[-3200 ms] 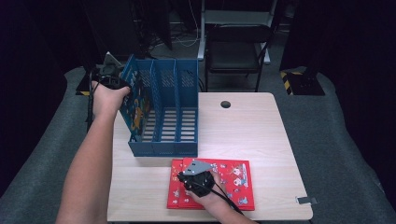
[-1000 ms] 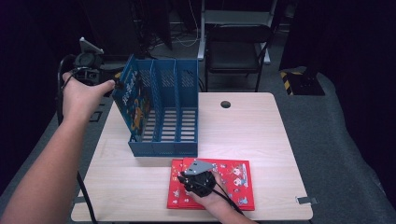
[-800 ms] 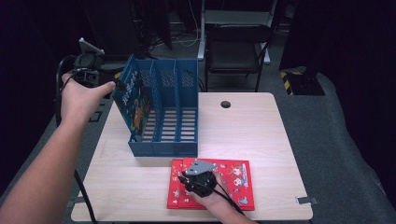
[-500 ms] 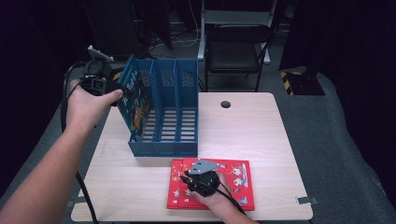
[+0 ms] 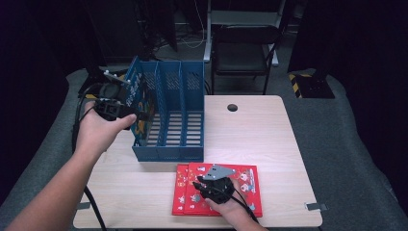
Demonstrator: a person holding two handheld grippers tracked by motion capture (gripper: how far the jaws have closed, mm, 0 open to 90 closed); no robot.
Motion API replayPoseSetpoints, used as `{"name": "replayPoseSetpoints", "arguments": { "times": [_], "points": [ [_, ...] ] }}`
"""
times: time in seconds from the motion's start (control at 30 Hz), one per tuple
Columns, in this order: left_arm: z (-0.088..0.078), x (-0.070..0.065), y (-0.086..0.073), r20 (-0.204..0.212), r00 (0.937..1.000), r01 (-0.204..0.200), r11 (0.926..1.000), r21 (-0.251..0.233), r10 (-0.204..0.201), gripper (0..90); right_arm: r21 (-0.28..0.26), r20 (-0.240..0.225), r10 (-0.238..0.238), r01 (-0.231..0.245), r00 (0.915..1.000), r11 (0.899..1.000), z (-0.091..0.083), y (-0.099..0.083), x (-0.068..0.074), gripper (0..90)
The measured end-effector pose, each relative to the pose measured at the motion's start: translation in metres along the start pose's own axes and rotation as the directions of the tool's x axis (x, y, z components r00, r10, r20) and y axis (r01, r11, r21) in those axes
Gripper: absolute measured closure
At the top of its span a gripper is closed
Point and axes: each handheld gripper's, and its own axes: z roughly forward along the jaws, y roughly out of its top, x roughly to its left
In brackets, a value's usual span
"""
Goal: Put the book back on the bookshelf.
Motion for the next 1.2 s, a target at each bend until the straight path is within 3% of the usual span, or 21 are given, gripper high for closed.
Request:
{"name": "replayPoseSetpoints", "arguments": {
  "times": [0.07,0.2,0.43,0.6,1.2],
  "points": [
    [0.005,-0.004,-0.006,0.005,0.9999,-0.013,0.9999,0.006,0.013,49.1,-0.002,0.012,-0.008,0.008,0.9999,1.0,-0.003,-0.002,-0.003,71.5],
    [0.013,-0.01,-0.016,0.017,0.9983,-0.057,0.9979,0.032,0.056,49.1,-0.013,0.018,0.019,-0.019,0.9997,1.0,-0.009,-0.006,-0.007,71.4],
    [0.027,-0.018,-0.034,0.031,0.9971,-0.071,0.9965,0.044,0.07,49.2,-0.021,0.036,0.03,-0.029,0.9989,0.999,-0.019,-0.012,-0.012,71.2],
    [0.043,-0.018,-0.052,0.067,0.9964,-0.055,0.9972,0.049,0.052,49.4,-0.022,0.041,0.016,-0.015,0.999,1.0,-0.025,-0.014,-0.014,70.8],
    [0.084,-0.022,-0.118,0.101,0.9934,-0.058,0.9971,0.048,0.053,50.9,-0.001,0.068,0.035,-0.035,0.9971,0.999,-0.043,-0.03,-0.021,68.6]
  ]
}}
